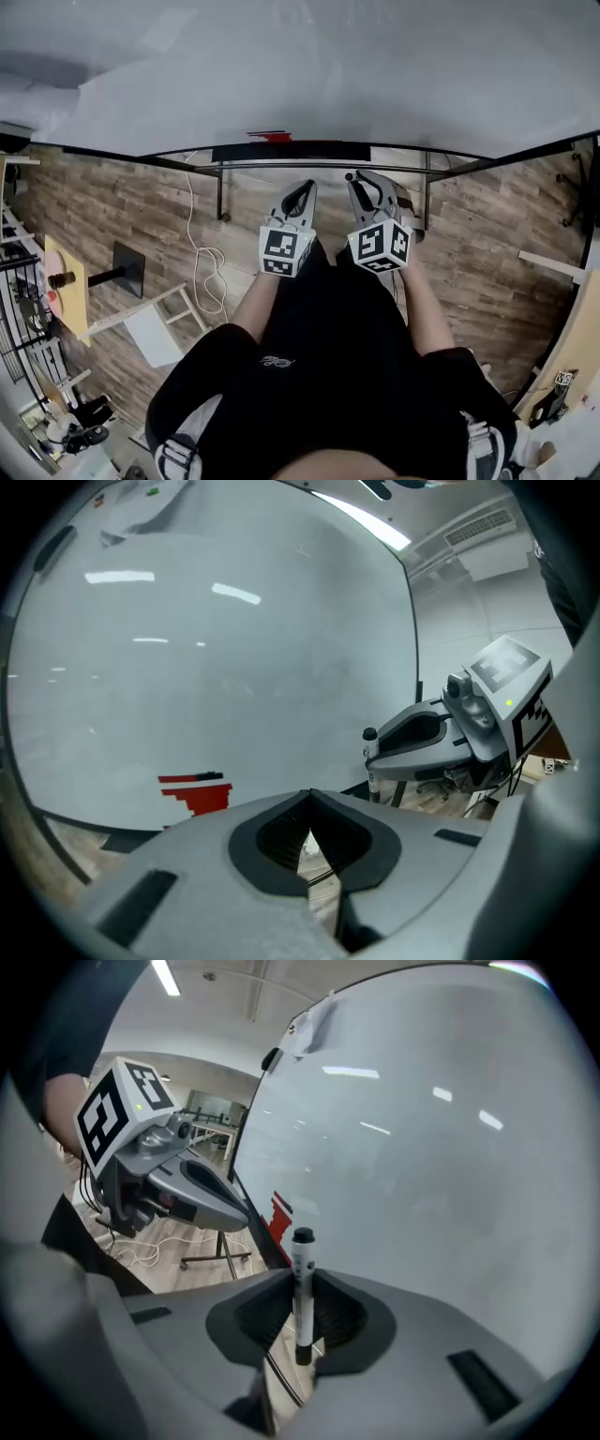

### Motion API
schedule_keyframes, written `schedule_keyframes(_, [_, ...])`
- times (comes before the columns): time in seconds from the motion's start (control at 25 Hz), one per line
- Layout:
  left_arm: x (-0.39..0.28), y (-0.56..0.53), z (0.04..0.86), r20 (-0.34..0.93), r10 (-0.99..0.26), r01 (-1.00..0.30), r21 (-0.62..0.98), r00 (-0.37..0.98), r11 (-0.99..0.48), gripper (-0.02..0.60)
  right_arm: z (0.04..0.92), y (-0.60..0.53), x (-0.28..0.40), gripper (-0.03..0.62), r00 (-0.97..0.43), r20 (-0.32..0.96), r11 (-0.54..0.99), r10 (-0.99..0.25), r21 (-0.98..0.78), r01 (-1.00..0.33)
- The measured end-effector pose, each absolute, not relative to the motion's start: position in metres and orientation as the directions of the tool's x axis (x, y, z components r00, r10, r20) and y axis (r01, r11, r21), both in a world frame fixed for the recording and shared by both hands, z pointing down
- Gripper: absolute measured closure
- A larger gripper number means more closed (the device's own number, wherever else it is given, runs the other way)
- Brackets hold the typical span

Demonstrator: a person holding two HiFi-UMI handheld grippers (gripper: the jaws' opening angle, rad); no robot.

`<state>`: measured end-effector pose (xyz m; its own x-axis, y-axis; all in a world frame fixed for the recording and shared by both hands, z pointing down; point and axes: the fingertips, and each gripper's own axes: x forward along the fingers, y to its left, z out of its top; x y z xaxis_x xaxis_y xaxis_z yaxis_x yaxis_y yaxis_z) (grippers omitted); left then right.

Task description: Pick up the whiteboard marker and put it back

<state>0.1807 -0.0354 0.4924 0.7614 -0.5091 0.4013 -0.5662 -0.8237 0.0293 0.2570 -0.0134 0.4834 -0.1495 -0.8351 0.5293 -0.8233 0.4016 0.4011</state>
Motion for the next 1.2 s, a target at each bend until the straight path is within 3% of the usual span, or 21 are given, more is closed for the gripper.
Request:
schedule_keyframes(0.6, [0.088,-0.05,0.485,0.384,-0.685,-0.758,0.061,0.619,-0.65,0.574,0.491,-0.037,0.179,0.537,-0.234,0.624,0.593,-0.746,0.461,-0.66])
schedule_keyframes(0.96, [0.02,-0.075,0.5,0.356,-0.701,-0.776,0.129,0.617,-0.617,0.574,0.507,-0.059,0.128,0.537,-0.155,0.704,0.636,-0.693,0.495,-0.592])
schedule_keyframes(1.2, [0.007,-0.091,0.508,0.331,-0.699,-0.766,0.144,0.633,-0.626,0.574,0.514,-0.073,0.129,0.537,-0.095,0.713,0.616,-0.694,0.521,-0.591])
